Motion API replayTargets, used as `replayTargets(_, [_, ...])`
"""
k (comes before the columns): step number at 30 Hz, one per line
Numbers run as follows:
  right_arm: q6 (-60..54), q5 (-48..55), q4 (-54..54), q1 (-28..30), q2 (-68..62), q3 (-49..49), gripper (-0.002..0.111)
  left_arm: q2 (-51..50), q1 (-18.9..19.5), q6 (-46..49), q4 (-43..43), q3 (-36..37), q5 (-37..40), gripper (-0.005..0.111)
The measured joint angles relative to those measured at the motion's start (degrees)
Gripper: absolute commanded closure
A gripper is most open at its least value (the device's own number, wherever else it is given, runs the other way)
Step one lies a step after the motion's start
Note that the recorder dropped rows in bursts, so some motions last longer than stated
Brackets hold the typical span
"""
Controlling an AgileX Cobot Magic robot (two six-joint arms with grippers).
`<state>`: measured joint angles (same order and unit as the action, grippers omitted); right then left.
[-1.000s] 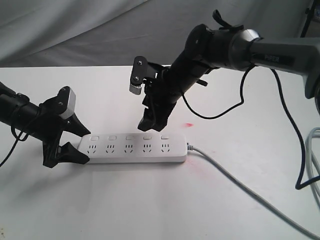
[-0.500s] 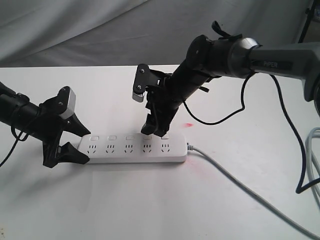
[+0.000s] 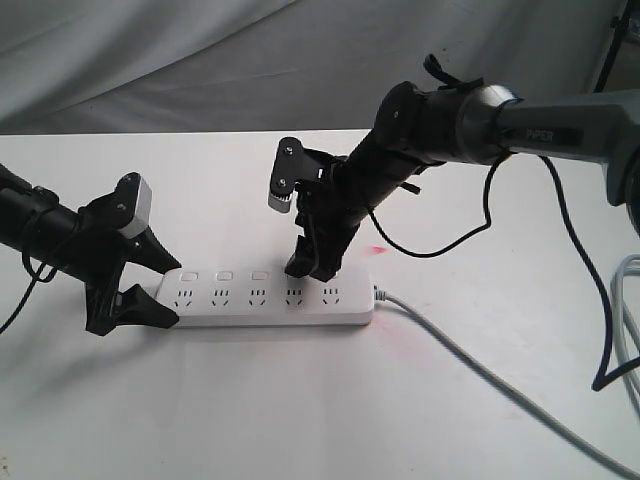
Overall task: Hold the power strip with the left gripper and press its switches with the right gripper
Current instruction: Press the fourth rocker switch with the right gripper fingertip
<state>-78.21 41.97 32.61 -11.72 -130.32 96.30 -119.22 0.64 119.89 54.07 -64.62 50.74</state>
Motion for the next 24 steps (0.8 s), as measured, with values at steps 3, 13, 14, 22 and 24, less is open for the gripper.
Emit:
replayTargets(3, [0.0,-0.8,0.0,0.0,0.0,0.0,0.039,0.0,0.0,0.0,0.0,0.0,0.0,0.107])
replayTargets(13, [0.0,-2.1,0.3,0.0,-0.7,0.1,0.039,0.0,0.0,0.0,0.0,0.0,0.0,0.107])
replayTargets(14, [0.0,-1.9,0.3,0.0,-0.7,0.1,0.039,0.0,0.0,0.0,0.0,0.0,0.0,0.107])
replayTargets(22, [0.0,-1.3,1.4,0.0,-0.1,0.0,0.039,0.0,0.0,0.2,-0.1,0.0,0.3,0.107])
replayTargets(24, [0.0,-0.8,1.4,0.0,0.0,-0.1,0.039,0.0,0.0,0.2,-0.1,0.0,0.5,0.107])
